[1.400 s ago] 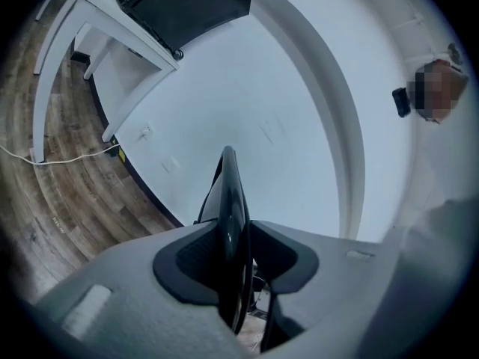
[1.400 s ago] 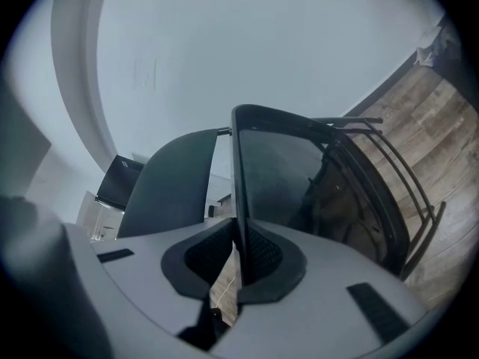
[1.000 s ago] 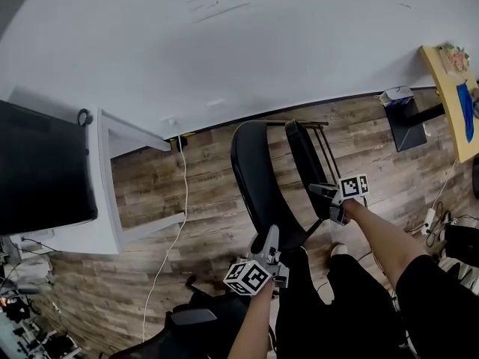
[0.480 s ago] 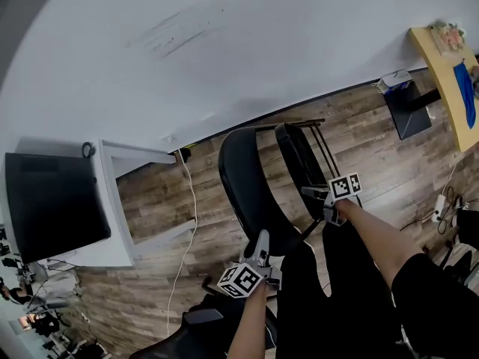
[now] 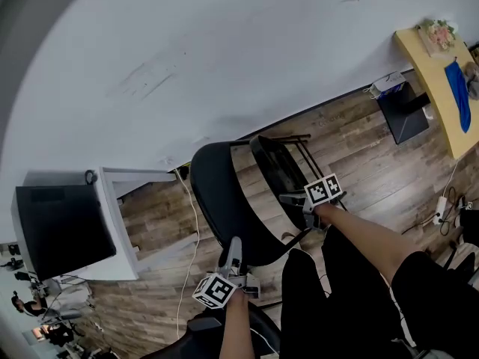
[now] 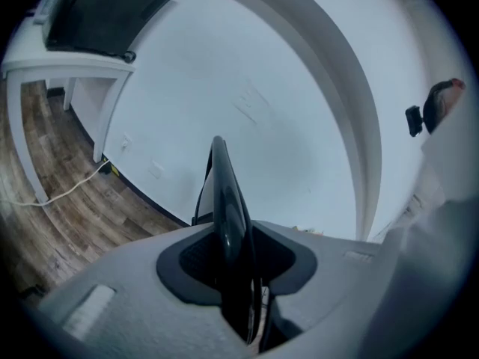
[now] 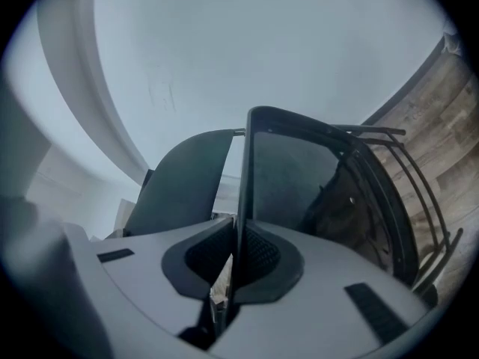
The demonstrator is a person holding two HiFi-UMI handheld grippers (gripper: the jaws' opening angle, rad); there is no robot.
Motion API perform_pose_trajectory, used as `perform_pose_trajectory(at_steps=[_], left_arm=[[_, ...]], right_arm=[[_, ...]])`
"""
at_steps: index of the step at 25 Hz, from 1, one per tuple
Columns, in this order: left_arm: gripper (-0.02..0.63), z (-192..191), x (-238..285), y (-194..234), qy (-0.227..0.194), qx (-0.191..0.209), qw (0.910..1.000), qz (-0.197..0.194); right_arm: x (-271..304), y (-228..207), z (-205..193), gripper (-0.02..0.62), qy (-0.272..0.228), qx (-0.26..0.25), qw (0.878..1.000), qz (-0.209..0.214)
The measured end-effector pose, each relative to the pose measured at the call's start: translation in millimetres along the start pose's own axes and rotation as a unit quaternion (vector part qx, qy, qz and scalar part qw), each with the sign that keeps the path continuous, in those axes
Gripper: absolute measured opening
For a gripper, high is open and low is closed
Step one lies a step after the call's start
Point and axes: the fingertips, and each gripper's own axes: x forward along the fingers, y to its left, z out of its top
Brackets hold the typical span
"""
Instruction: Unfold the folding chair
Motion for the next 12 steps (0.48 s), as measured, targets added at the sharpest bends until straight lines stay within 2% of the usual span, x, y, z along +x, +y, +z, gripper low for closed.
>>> perform_pose_trajectory(at_steps=[6,12], left_arm=[[0.115,28,-4,-31,-0.001,0.026,0.9996,0.009],[0.127,35,-13,-69,-0.009,0.080,0.9965,0.021]], right_arm=[[7,27,15,0.025,-0.011,0.002,0.999,0.033],[7,43,11,0.038,-0.009,-0.012,0.999,0.051]])
